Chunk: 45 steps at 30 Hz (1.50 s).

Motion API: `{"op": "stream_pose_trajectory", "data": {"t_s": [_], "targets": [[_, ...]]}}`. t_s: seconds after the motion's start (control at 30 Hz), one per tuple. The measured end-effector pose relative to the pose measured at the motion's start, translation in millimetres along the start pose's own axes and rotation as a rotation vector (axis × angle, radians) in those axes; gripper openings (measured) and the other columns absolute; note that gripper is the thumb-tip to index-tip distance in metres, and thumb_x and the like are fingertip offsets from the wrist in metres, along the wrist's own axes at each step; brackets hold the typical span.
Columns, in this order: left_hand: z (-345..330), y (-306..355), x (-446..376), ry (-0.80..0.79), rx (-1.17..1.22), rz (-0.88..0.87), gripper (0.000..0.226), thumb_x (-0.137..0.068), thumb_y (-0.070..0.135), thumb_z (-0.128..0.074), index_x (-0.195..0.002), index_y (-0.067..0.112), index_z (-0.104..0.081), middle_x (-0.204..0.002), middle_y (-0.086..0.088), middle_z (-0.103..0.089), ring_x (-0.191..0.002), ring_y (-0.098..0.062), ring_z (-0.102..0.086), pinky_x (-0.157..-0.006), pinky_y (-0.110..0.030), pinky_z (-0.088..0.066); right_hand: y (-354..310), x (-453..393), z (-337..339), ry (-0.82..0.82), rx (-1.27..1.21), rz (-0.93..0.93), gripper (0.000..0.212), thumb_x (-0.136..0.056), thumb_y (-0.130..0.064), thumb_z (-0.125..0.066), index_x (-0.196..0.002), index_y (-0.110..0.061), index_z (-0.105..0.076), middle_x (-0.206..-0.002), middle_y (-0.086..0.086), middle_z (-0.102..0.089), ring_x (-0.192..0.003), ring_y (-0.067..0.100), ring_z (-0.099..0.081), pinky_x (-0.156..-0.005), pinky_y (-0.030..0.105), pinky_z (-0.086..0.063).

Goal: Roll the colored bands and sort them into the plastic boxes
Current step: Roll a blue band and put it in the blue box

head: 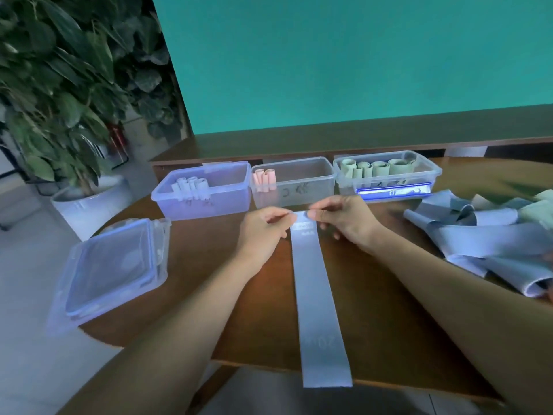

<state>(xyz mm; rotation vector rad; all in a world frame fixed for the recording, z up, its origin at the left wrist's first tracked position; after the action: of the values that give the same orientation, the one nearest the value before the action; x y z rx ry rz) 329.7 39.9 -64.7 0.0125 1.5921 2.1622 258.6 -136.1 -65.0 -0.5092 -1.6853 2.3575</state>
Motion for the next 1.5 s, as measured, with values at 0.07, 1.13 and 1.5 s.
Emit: {"op": "stream_pose_trajectory", "data": {"t_s": [0.07,1.13,1.5], "targets": [[-1.8,-7.1,-11.1,-0.006,0.043,0.013,0.008,-0.089,0.025,-0.074,-0.096,0.021,-0.078,-0.076,0.005,-0.074,-0.062,-0.008,-0.064,-0.057,-0.017,-0.047,5.6,-9.9,-1.8,-0.005,-0.006,-0.005,0.017,-0.084,-0.031,-0.081,-0.095,-0.019,-0.078,-0.060,-0.004,-0.064,-0.060,0.020,-0.052,-0.048,0.022,-0.043],[14.2,22.4,127.6,-0.127,-0.236,-0.081,0.020,-0.087,0.028,-0.074,-0.107,0.032,-0.075,-0.099,0.017,-0.073,-0.093,0.008,-0.065,-0.091,-0.016,-0.050,-34.2,158.7,-16.9,-0.055,0.391,0.306,0.021,-0.089,-0.028,-0.076,-0.110,-0.024,-0.075,-0.099,-0.016,-0.071,-0.088,-0.005,-0.064,-0.081,0.004,-0.042],[27.2,48.8,186.5,-0.133,-0.350,-0.537,0.016,-0.087,0.025,-0.077,-0.101,0.017,-0.078,-0.106,0.011,-0.071,-0.093,-0.005,-0.067,-0.080,-0.019,-0.054,-33.1,183.9,-22.7,-0.294,0.370,0.332,0.016,-0.081,-0.034,-0.083,-0.091,-0.025,-0.073,-0.107,-0.016,-0.070,-0.107,0.007,-0.065,-0.095,0.029,-0.049]]}}
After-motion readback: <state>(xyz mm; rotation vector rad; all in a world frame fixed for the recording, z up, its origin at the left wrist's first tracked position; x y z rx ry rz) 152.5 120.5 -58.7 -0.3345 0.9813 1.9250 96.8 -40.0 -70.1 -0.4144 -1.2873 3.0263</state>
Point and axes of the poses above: each hand's wrist, its own x-axis away from the middle knuckle, its own z-axis out of the back of the hand, y = z × x, the point moved 9 cm from there along -x, towards the middle knuckle
